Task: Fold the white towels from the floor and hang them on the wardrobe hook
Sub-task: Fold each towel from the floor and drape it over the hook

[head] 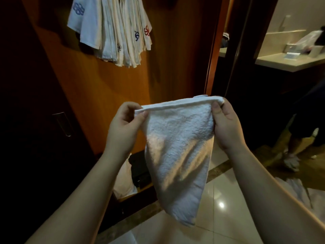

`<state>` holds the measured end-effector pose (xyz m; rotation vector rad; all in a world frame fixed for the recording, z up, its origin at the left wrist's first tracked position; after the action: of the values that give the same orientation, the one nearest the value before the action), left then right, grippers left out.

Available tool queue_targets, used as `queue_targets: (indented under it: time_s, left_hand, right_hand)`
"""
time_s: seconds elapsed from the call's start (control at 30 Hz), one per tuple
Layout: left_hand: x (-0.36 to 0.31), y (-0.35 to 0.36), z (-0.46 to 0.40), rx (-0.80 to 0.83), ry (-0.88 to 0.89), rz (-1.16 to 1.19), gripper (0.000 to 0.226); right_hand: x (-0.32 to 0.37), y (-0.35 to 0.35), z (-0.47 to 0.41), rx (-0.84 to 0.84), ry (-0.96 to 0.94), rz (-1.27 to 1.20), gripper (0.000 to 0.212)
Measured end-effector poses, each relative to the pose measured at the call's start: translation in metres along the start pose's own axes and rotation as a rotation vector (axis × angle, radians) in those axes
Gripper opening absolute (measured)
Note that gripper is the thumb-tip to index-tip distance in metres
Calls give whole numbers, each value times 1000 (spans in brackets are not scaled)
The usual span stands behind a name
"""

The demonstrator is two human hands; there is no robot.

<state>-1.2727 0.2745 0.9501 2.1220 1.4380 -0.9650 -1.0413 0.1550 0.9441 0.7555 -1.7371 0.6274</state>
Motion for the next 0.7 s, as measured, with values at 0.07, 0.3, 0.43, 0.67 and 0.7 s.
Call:
queue_targets:
  time_s: [0.07, 0.3, 0.43, 0.67, 0.7]
  left_hand:
    - [-2, -5, 4, -152, 44, -64, 17]
    - [-13, 6, 17, -504, 156, -59, 18]
    - [-23, -1, 11, -469, 304, -230, 25]
    - [-25, -3, 2, -345, 270, -163, 20]
    - [-23, -2, 1, -327, 225, -73, 17]
  right_hand:
    - [0, 5, 0, 2, -14, 6, 28]
    - [13, 20, 15, -210, -82, -11, 31]
    - [20, 20, 22, -251, -136, 29, 36]
    - [24, 11, 18, -253, -112, -3, 33]
    - [25, 9, 17, -249, -102, -11, 32]
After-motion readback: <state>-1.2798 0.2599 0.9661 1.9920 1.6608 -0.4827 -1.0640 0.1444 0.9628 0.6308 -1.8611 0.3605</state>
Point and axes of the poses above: each hand's wrist, its own z-axis away from the middle knuckle, its own y-axis out of the palm, x = y × z, the point moved 7 cm from there along -z, towards the middle knuckle, and after that the axes turned 13 degrees about y, right-handed, at the moved point
